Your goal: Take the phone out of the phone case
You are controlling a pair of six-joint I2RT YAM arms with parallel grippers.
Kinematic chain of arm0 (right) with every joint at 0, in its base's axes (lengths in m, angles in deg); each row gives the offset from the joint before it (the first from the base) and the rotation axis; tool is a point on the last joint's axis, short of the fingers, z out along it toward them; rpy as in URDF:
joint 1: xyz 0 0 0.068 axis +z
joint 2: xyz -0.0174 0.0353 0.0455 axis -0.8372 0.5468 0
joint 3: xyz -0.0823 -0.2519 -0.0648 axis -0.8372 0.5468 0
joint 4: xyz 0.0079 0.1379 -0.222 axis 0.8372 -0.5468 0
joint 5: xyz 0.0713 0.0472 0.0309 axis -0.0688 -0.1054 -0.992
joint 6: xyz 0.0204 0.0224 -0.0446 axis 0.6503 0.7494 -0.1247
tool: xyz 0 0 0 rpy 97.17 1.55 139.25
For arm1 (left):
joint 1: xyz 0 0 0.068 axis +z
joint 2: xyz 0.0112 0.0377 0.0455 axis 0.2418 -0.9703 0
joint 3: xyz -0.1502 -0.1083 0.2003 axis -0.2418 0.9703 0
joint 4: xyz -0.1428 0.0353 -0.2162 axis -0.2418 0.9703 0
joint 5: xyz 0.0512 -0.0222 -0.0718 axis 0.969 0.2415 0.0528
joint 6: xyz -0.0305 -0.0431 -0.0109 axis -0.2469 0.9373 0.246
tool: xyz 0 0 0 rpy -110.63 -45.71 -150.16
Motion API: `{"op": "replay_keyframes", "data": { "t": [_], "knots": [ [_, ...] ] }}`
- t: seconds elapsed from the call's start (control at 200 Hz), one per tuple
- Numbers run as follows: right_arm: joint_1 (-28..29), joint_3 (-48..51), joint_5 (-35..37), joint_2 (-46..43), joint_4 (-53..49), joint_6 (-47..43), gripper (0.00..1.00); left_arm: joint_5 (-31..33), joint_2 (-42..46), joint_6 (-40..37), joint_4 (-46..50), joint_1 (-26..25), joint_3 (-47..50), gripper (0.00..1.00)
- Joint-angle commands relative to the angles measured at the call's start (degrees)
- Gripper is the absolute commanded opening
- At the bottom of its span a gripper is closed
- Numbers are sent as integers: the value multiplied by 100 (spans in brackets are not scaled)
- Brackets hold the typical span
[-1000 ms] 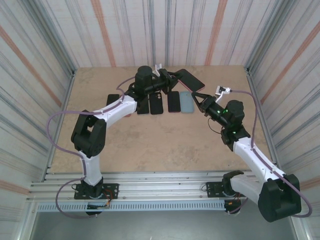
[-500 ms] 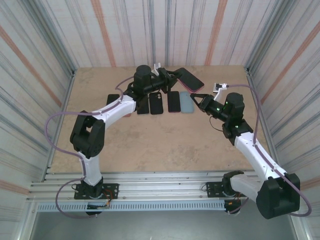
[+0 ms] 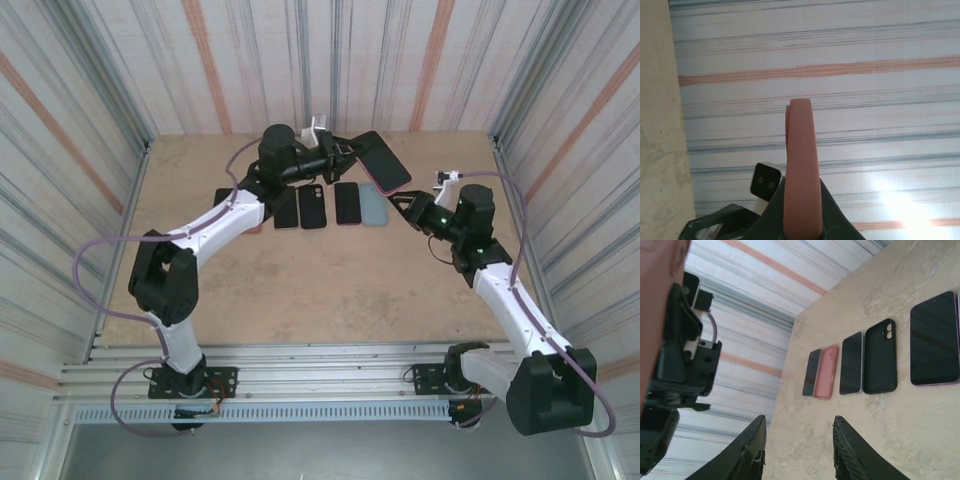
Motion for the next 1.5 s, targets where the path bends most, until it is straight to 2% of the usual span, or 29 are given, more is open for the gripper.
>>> {"op": "replay_keyframes", "data": {
  "t": [0.0,0.085,0.321,0.401,0.491,0.656,0.842,1.273,1.493],
  "knots": [
    [-106,-415,-687,-58,-796,-1379,46,-835,229,-1426,-121,238,-316,0],
    [-198,-622,-1054,-3,-1192,-2140,49,-1455,149,-1892,-487,415,-299,0],
    [-130,-1645,-1768,576,-3272,-4733,51,-2804,-72,-2986,-363,744,-698,0],
    [53,-1960,-1630,801,-3815,-5526,51,-3165,-109,-3484,-7,751,-849,0],
    [214,-2204,-1510,1025,-4087,-6139,50,-3432,-65,-3879,-49,750,-825,0],
    [586,-2582,-1747,1489,-3926,-6481,47,-3540,91,-4813,505,758,-747,0],
    [871,-2952,-1907,1900,-4233,-7095,38,-3681,182,-5199,685,793,-703,0],
    [939,-3147,-1962,2110,-4647,-7844,23,-3837,200,-5384,845,863,-780,0],
    [956,-3202,-1975,2158,-4586,-7938,20,-3858,214,-5337,845,863,-756,0]
  ]
}}
